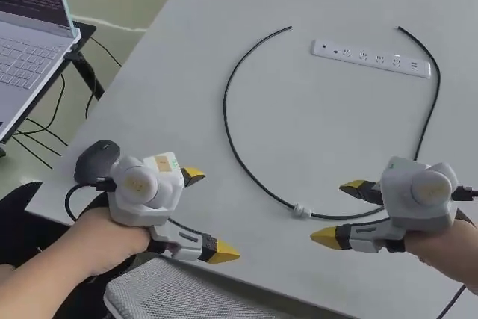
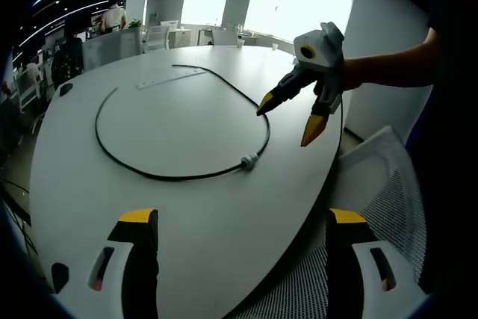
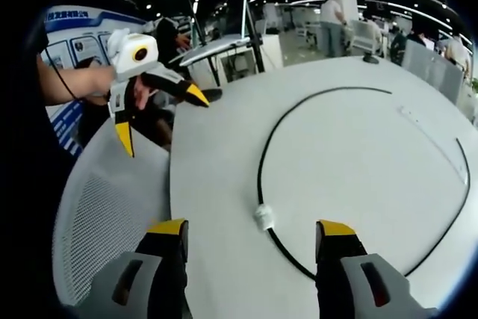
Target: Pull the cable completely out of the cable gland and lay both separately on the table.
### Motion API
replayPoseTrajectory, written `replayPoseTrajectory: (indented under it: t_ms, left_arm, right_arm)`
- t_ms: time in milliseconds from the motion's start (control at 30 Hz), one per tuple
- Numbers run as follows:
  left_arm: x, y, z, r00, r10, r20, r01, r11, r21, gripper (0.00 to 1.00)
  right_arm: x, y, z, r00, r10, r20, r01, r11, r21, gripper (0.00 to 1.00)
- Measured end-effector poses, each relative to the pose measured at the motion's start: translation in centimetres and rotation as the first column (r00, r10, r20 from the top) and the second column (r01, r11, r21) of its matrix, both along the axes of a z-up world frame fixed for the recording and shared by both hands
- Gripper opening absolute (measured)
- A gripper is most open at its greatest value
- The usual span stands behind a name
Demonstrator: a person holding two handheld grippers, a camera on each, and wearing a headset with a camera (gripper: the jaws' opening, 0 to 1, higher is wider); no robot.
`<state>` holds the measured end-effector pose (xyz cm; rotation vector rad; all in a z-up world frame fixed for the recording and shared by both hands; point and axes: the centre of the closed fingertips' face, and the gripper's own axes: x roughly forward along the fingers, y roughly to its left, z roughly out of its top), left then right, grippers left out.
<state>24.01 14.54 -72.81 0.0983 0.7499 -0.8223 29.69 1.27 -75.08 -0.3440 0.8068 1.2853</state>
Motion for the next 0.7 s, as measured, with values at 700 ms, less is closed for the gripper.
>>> replayPoseTrajectory:
  t_ms: [700]
  left_arm:
    - [0.0,-0.1,-0.6,1.0,-0.008,0.001,0.008,1.0,-0.027,0.92]
  right_arm:
    - [0.7,1.2,-3.3,0.997,0.08,-0.005,-0.08,0.992,-0.097,0.53]
